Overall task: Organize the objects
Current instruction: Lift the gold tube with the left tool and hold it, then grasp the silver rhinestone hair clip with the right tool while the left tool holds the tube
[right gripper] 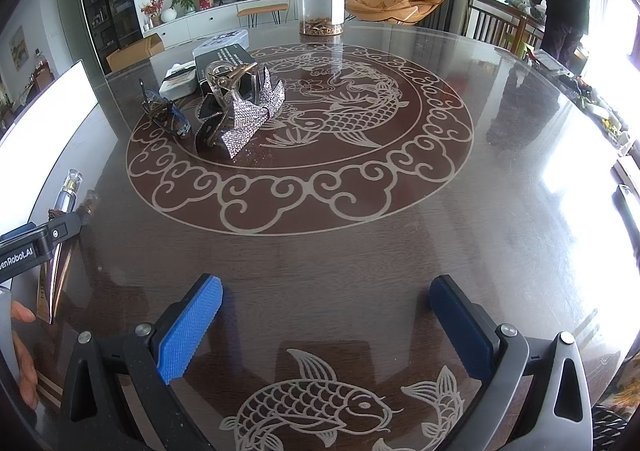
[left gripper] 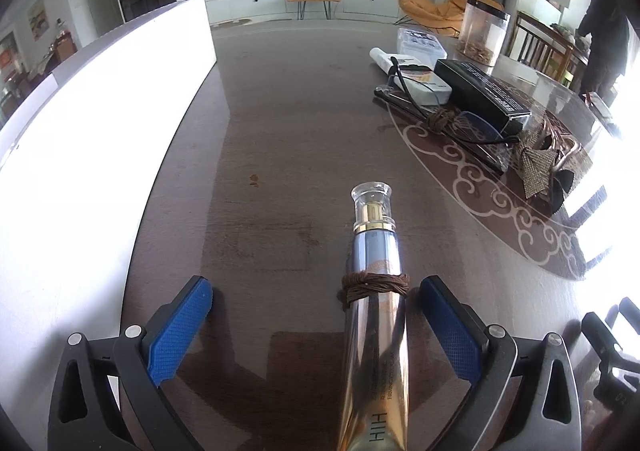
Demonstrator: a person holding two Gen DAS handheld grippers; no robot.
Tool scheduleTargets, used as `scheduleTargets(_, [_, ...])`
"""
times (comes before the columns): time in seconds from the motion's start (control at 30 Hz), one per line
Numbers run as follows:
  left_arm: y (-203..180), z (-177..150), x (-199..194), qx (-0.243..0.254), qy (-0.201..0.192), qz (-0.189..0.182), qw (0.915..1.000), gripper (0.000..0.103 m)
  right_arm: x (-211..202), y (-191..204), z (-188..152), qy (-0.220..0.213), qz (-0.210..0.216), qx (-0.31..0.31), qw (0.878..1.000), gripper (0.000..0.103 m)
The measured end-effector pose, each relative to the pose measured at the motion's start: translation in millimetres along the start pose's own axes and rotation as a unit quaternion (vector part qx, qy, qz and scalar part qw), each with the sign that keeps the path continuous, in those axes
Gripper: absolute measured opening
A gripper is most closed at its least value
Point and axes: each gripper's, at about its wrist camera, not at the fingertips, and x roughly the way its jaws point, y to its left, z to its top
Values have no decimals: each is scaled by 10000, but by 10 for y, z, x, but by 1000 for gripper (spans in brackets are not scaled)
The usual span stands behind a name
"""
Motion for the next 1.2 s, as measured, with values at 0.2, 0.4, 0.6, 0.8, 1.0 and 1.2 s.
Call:
scheduleTargets(0.2, [-6,-5,-2,-6,-51,2,10000,103,-1,2,-1,1,1,0,10000,103])
scheduleTargets(0.4, [-1,-13,-4,-22,-68,13,10000,103,38,-5,160,231,335,162,9990,103])
scheduleTargets(0.6, [-4,-12,1,-19,-67,13,10000,103,151,336,990,165,1338,403,9900,103])
scheduleTargets(0.8, [-5,-12,-1,-18,-69,4,10000,103,574,444,1365,452,1337,669,9877,78])
scheduleTargets(1.0, [-7,-15,2,-19,-70,3,10000,103,415,300,1143,338,1184,-94,9923,46])
scheduleTargets(1.2, [-8,-13,5,-20,-70,2,10000,103,30,-9,583,-15,1020,-599,9930,46])
